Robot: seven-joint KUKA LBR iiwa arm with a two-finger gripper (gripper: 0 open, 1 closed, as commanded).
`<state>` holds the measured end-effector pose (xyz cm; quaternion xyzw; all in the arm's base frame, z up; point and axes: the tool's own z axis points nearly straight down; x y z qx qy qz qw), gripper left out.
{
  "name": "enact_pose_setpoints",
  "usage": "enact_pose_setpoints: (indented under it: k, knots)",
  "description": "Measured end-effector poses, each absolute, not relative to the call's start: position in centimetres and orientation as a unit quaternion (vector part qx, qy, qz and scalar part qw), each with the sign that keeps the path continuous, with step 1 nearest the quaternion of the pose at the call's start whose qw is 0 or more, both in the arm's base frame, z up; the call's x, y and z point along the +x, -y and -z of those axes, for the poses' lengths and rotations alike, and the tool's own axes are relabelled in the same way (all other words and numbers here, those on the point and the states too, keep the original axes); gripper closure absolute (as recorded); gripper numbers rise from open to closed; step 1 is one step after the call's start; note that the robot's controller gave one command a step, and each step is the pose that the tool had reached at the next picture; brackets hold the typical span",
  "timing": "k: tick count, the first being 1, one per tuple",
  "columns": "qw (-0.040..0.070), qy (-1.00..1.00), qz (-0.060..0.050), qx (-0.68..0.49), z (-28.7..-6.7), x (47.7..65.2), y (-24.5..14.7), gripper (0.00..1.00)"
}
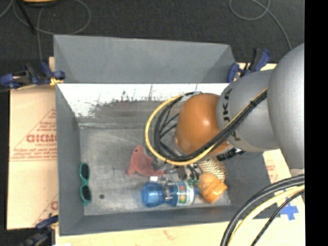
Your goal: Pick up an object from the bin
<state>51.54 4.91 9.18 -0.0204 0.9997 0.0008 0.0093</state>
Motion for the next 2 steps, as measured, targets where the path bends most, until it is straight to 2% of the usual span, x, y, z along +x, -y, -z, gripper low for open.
enact_pose_setpoints:
  k: [1,2]
  knots:
    - [0.005,-1.0,-0.001,-0.021,-9.5,51.0,-4.8,1.0]
    - [-0.001,-1.0,0.0,-0.019,-14.1,50.6,-4.6,1.0]
